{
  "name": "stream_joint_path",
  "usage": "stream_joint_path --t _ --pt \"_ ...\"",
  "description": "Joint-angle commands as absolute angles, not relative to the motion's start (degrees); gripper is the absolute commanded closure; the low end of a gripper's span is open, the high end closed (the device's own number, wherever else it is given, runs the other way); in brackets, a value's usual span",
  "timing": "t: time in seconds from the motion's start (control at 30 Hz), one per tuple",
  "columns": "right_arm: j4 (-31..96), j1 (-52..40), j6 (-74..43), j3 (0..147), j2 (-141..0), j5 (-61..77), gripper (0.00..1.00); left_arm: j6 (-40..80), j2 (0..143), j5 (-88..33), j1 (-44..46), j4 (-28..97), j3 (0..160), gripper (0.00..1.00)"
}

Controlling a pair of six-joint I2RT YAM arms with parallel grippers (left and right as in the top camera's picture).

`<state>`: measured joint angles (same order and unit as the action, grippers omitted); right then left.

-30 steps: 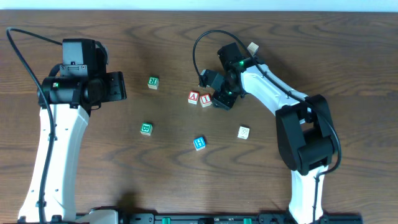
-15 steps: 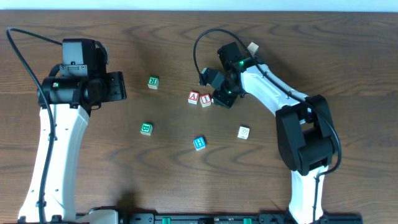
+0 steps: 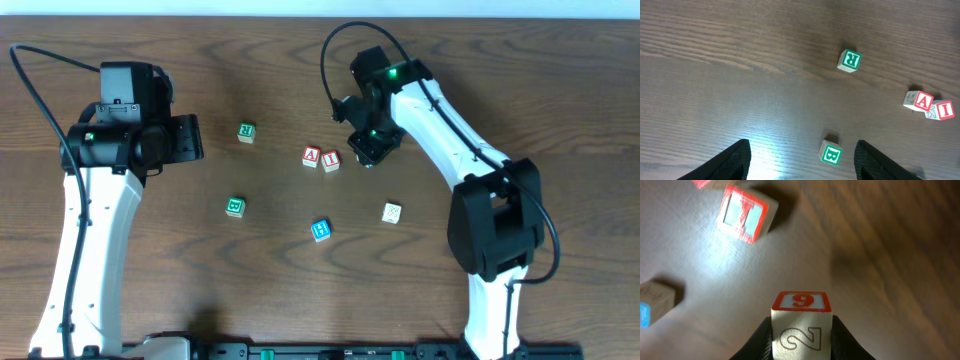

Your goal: Spell out Ai2

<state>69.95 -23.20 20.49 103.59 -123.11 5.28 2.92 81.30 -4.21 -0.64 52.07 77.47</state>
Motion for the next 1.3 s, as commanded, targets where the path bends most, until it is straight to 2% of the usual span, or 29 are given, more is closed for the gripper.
stream_joint_path --t 0.0,0.37,0.7,0.97,1.27 --pt "73.23 -23.59 17.5 104.84 -123.24 4.45 0.99 2.52 81.32 -4.54 -0.71 52.03 77.25 0.32" --pt "83.61 -23.75 13.98 104.84 -123.9 4.49 0.99 2.55 81.32 -4.56 -0.71 51.48 77.25 0.32" --pt "88.03 -25.58 11.6 104.77 -127.04 4.47 0.99 2.55 81.32 -4.56 -0.71 51.37 77.25 0.32" --pt "88.47 -28.18 9.67 104.77 -134.76 1.76 0.99 2.55 81.32 -4.56 -0.71 51.44 77.25 0.32" --pt "86.98 -28.14 7.73 104.99 -135.11 0.14 0.99 2.52 81.32 -4.54 -0.71 51.7 77.25 0.32"
